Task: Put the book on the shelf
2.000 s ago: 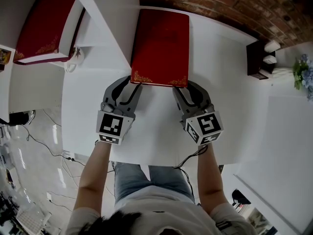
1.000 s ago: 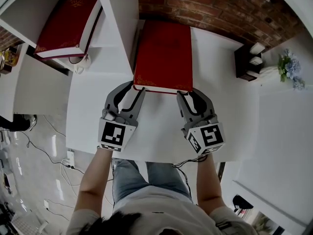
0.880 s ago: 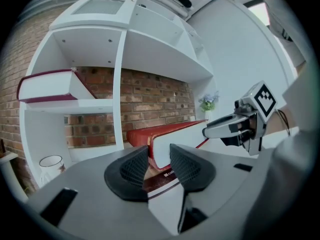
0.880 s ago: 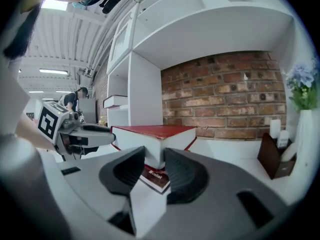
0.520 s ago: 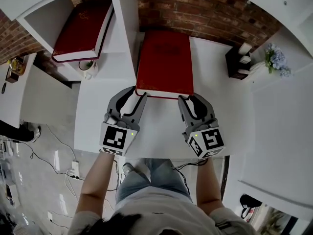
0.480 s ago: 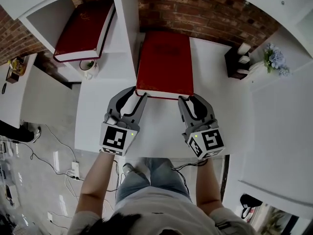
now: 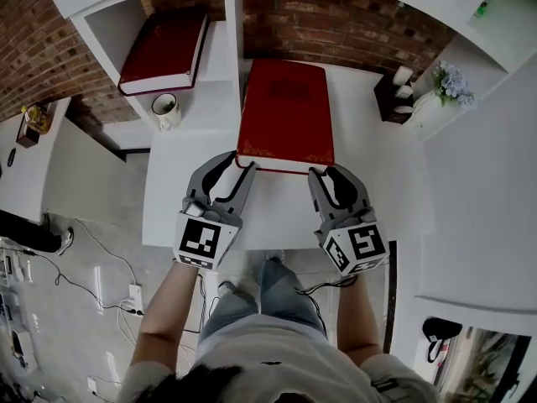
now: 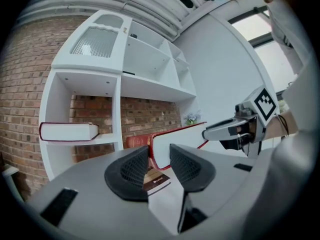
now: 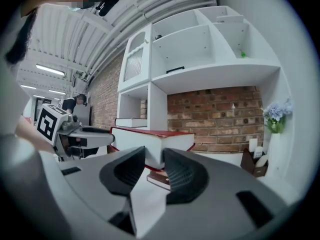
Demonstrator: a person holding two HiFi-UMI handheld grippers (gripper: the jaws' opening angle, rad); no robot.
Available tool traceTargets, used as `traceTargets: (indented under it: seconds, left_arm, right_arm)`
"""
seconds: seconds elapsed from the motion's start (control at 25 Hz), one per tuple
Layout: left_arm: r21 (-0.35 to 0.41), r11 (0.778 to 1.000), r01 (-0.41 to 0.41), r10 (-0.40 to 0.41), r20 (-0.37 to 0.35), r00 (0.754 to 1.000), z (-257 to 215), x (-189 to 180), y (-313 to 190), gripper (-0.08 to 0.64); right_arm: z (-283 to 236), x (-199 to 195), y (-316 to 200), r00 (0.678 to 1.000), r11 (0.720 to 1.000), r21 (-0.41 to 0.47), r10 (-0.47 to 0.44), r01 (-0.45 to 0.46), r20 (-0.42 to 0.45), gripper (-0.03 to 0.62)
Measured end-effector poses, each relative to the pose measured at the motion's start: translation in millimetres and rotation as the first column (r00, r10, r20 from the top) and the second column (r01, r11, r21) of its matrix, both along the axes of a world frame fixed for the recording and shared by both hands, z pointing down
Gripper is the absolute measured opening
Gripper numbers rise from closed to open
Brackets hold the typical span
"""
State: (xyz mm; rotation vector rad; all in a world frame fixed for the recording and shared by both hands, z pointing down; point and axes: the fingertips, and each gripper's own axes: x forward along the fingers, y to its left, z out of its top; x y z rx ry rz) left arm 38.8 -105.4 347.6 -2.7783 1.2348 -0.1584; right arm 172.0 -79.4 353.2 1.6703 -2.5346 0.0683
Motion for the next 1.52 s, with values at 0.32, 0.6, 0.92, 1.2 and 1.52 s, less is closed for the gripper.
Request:
traceTargets:
  seconds: [0.32,0.6,0.92,1.2,1.52]
  left_arm:
    - [0.021,1.000,-0.012,0.013,-0.027,1.000,-15,-31,43,0.138]
    - [0.068,0.997,-0.042,0.045,-0.033,0.998,-31,-50,77,0.137]
    - [0.109,0.994,-0.022,0.028,-0.051,0.998,-47,-82,102,0.137]
    - [0.146,0.989,0.038,-0.027,-0.079,0.997,-69,-119,115,0.137]
    - [0.204,0.975,0.089,-0.070,-0.100,0.993,-93,-148,122,0.135]
  right_arm:
    - [-17,-30,45,1.000,0.999,0.042,0.018,-0.018,-0.004,0.126]
    - [-28,-50,82,0.998,0.996,0.073,0.056,-0.058,0.022,0.123]
    - [-46,-82,104,0.999,0.992,0.116,0.041,-0.042,0.012,0.124]
    - [-69,-118,108,1.000,0.986,0.166,-0.017,0.016,0.004,0.123]
    - [-94,-145,108,0.998,0.973,0.220,-0.069,0.069,-0.010,0.123]
